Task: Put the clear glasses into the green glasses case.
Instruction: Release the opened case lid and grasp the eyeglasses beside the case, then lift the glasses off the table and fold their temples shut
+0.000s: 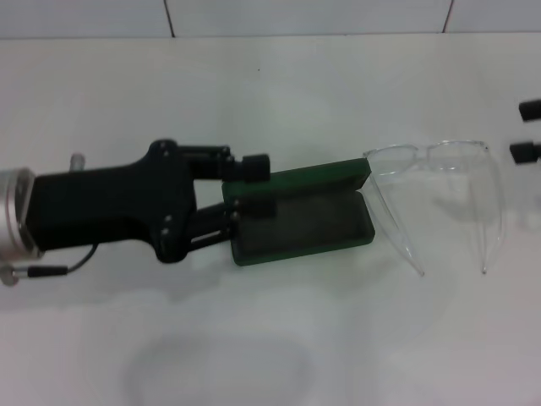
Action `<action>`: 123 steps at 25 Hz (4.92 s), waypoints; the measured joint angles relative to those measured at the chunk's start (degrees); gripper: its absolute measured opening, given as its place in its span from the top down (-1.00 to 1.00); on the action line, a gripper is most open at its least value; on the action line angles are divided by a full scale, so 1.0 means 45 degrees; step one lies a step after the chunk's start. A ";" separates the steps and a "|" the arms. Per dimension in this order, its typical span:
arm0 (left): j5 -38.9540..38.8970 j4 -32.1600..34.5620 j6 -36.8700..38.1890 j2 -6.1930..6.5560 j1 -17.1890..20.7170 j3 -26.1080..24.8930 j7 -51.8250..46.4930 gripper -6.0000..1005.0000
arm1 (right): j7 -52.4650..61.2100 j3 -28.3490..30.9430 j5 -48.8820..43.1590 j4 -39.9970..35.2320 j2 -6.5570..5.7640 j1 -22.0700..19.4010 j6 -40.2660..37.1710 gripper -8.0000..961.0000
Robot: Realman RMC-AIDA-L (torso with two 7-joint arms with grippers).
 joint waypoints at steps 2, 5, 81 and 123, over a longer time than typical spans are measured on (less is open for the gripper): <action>-0.0005 -0.0516 0.0009 0.0004 0.0089 -0.0019 0.0366 0.26 | 0.0570 -0.0786 -0.0729 -0.0252 -0.0268 0.0561 0.0362 -0.43; -0.0010 -0.1292 0.0007 0.0016 0.0102 -0.0063 0.0791 0.26 | 0.0908 -0.1694 -0.1665 -0.0165 -0.0524 0.1379 0.0982 -0.39; 0.0070 -0.5750 0.0141 0.0061 0.0073 -0.1356 0.3198 0.41 | 0.1885 -0.7391 -0.5982 0.4122 0.1216 0.4632 0.6879 0.72; -0.1844 -0.6113 0.2027 -0.0033 -0.1839 -0.0420 0.2132 0.75 | -0.0071 -1.1203 0.6982 -0.2874 0.1234 -0.1690 0.7049 0.74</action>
